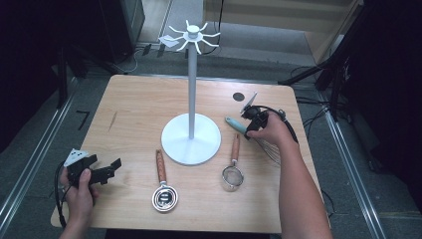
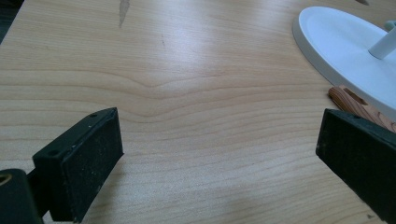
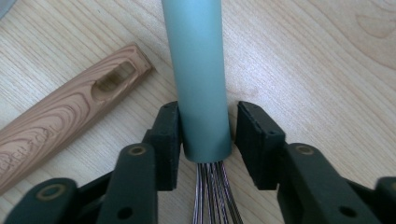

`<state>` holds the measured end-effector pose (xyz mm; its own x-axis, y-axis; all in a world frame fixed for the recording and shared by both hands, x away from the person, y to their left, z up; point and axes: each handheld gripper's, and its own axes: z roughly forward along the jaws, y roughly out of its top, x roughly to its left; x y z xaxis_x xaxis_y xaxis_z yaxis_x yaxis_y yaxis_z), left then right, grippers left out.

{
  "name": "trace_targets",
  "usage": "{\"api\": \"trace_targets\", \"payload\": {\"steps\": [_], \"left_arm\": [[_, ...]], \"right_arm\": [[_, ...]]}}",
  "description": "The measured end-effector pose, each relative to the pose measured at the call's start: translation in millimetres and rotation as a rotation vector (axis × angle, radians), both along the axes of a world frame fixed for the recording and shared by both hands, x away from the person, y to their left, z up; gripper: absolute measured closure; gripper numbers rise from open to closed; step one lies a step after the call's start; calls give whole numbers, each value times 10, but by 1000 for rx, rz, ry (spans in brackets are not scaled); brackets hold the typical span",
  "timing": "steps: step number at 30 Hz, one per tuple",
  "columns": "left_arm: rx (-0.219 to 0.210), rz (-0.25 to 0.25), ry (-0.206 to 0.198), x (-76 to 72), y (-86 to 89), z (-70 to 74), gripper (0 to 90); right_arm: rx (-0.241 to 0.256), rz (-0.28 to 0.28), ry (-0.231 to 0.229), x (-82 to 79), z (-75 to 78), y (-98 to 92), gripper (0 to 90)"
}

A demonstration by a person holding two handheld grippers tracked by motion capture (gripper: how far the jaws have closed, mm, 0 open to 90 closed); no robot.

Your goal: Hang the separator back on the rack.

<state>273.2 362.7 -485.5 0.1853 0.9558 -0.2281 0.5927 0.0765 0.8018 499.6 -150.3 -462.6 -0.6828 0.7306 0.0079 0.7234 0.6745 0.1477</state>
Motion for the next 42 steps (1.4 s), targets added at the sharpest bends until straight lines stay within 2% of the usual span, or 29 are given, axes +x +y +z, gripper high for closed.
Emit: {"api": "trace_targets", "payload": {"steps": [12, 23, 25, 33, 35, 37, 38, 42], "left_arm": [[-2, -3, 1, 1, 1, 0, 6], [-3, -4, 2, 3, 3, -1, 6], [-2, -3, 3, 2, 3, 0, 6], [-2, -3, 2, 1, 1, 0, 6], [-2, -3, 2, 1, 1, 0, 6], [0, -4, 2, 1, 2, 0, 6], [-1, -4, 2, 1, 1, 0, 6], [0, -4, 1, 0, 1, 1, 6]], "right_arm": [[-12, -15, 14, 14, 8, 20, 702], [48, -20, -12, -48, 40, -55, 706], [70, -24, -25, -81, 90, -56, 706], [105, -25, -94, -156, 253, -93, 707], [131, -39, -131, -214, 310, -105, 707], [136, -35, -146, -227, 322, -115, 707], [160, -54, -176, -277, 355, -138, 707], [196, -65, -233, -369, 400, -205, 707]]}}
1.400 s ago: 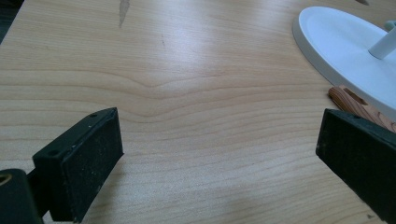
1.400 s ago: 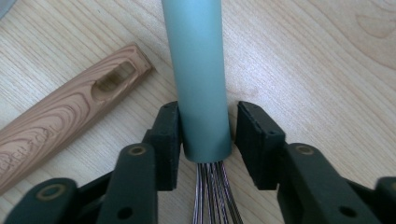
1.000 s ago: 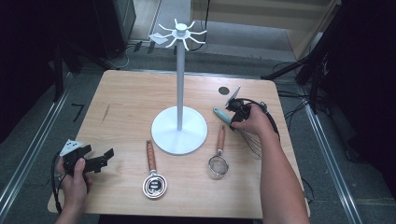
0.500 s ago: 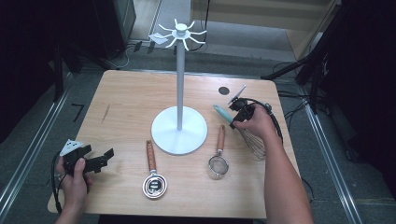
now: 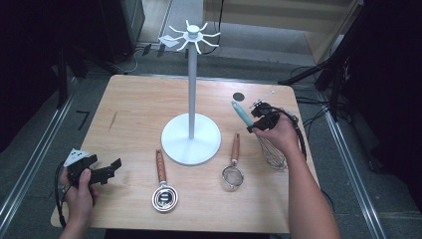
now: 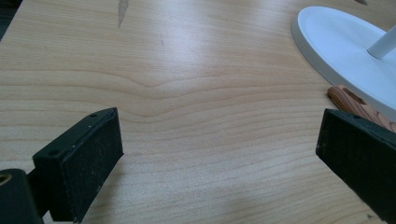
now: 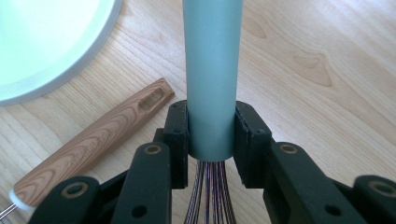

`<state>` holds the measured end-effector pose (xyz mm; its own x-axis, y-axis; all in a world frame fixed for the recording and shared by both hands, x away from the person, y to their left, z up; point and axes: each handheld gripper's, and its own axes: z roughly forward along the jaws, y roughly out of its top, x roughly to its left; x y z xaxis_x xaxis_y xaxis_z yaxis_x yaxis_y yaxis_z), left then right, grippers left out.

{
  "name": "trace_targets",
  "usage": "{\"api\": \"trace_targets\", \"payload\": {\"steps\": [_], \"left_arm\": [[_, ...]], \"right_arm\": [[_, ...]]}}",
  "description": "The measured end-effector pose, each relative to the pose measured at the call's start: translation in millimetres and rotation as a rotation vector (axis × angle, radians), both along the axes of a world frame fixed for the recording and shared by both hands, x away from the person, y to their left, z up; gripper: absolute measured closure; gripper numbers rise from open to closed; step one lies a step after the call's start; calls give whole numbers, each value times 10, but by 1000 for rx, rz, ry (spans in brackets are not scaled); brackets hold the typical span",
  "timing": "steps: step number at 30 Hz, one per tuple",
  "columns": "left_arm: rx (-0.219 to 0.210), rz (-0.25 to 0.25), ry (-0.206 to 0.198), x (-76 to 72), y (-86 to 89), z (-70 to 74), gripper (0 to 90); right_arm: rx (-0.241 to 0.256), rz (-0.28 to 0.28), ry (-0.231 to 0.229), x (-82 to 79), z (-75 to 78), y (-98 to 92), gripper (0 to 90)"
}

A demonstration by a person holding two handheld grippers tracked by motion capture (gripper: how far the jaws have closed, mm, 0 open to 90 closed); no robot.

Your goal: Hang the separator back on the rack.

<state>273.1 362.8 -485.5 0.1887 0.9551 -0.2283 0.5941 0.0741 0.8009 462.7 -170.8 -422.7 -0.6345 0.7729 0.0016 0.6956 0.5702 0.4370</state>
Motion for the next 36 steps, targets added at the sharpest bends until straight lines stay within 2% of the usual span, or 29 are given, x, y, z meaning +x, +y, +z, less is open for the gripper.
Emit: {"api": "trace_targets", "payload": {"steps": [4, 6, 7, 8, 9, 10, 12, 13, 15, 16, 20, 24, 26, 30, 32, 36], "left_arm": [[1, 0, 0, 0, 0, 0, 6], [2, 0, 0, 0, 0, 0, 6], [2, 0, 0, 0, 0, 0, 6], [1, 0, 0, 0, 0, 0, 6], [1, 0, 0, 0, 0, 0, 6], [3, 0, 0, -1, -1, 1, 6], [2, 0, -1, -1, -1, 0, 6], [2, 1, -3, 0, -2, -1, 6], [3, 1, -3, -1, -3, -1, 6], [2, 1, -4, -1, -3, -1, 6], [3, 1, -4, -2, -4, 0, 6], [2, 0, -2, -4, -8, 0, 6], [2, 1, -3, -3, -6, 0, 6], [4, -1, -2, -4, -5, 1, 6], [5, 2, -3, -5, -6, 1, 6], [6, 3, -5, -8, -9, 2, 6]], "right_arm": [[33, -12, -62, -93, 52, -64, 707], [71, -19, -92, -148, 101, -102, 707], [71, -19, -92, -148, 101, -102, 707], [114, -24, -133, -211, 164, -152, 707], [114, -24, -133, -211, 164, -152, 707], [156, -32, -163, -268, 222, -192, 707], [170, -30, -176, -288, 243, -205, 707], [202, -39, -216, -353, 310, -235, 707], [233, -44, -250, -416, 371, -256, 707], [233, -44, -250, -416, 371, -256, 707], [300, -58, -315, -542, 472, -286, 707], [338, -59, -364, -637, 530, -290, 707], [381, -67, -396, -703, 571, -293, 707], [413, -81, -427, -761, 612, -293, 707], [449, -88, -457, -816, 654, -293, 707], [473, -89, -491, -889, 708, -268, 707]]}}
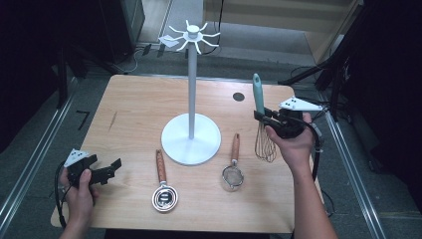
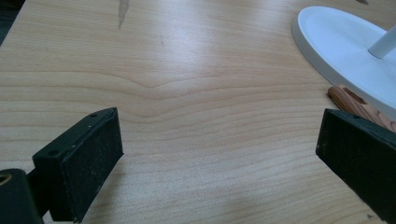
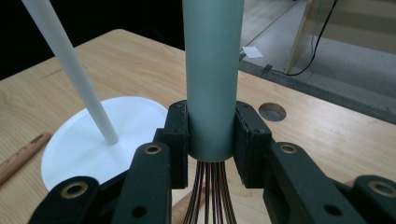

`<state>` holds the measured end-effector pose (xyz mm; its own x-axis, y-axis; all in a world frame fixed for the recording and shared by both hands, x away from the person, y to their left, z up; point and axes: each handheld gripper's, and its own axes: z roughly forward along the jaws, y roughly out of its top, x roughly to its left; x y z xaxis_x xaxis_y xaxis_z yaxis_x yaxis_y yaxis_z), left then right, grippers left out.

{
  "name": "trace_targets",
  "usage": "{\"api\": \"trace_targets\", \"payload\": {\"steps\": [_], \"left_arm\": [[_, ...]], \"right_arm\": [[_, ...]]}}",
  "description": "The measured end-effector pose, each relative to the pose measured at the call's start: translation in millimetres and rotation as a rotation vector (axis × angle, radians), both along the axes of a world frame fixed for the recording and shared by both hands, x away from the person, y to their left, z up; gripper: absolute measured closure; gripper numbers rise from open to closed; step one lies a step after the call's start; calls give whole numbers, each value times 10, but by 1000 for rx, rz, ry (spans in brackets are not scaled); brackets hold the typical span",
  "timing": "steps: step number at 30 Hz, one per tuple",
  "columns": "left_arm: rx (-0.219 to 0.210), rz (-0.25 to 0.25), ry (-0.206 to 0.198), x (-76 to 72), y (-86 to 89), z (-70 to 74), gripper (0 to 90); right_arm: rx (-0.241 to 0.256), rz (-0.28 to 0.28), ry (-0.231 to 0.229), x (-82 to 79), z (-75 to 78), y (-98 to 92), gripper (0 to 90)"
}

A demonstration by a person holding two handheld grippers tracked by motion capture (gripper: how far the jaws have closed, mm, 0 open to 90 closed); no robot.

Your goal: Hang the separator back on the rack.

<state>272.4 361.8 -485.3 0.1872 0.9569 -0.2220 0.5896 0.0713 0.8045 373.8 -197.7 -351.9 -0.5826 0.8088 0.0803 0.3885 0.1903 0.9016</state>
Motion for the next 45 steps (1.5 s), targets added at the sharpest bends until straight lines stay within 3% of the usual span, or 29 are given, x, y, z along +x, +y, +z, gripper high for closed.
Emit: {"api": "trace_targets", "payload": {"steps": [19, 30, 45], "left_arm": [[-1, 0, -3, 0, -3, -1, 6], [0, -2, -2, 0, -1, 0, 6], [-3, 0, -3, 0, -2, 0, 6]], "right_arm": [[97, 6, -120, -218, 225, 180, 707], [144, 57, -142, -289, 314, 326, 707], [157, 105, -170, -370, 408, 535, 707]]}}
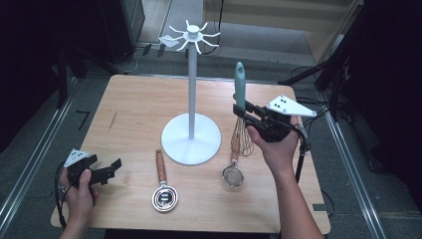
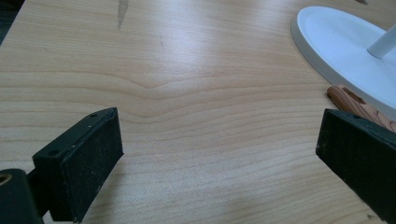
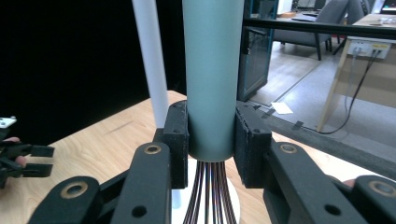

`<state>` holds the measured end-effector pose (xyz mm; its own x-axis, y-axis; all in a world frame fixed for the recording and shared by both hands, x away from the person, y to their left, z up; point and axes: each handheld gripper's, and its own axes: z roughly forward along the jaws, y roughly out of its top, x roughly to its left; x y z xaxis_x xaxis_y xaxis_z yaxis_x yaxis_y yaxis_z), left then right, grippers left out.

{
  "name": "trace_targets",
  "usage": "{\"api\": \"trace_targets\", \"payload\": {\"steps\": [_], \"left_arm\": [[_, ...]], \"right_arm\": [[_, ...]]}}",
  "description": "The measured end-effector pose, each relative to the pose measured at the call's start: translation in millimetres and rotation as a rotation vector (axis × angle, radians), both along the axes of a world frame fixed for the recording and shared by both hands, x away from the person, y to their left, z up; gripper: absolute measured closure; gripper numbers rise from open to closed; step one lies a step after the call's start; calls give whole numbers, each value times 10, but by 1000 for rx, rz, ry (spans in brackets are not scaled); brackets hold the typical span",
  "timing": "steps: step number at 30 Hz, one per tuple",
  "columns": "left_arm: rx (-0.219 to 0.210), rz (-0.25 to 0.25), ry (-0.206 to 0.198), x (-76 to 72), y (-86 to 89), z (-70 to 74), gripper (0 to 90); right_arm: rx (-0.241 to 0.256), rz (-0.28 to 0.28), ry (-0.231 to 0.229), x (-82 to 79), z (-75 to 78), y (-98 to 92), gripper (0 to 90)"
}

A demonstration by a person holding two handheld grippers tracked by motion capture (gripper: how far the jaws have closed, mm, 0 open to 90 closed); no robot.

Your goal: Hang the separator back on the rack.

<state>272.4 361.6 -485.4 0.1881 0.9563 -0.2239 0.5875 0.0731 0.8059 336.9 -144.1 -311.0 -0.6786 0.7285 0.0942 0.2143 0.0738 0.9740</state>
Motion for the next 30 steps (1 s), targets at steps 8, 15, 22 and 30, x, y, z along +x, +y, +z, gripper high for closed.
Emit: {"api": "trace_targets", "payload": {"steps": [8, 15, 22, 30], "left_arm": [[0, -1, 1, 0, 1, 0, 6], [0, -1, 1, 0, 1, 0, 6], [0, -2, 2, 1, 3, 0, 6], [-2, -3, 2, 2, 4, -1, 6]], "right_arm": [[22, 19, -20, -51, 55, 88, 707], [37, 39, -29, -83, 106, 175, 707], [47, 65, -34, -105, 150, 292, 707], [55, 81, -47, -123, 197, 396, 707]]}}
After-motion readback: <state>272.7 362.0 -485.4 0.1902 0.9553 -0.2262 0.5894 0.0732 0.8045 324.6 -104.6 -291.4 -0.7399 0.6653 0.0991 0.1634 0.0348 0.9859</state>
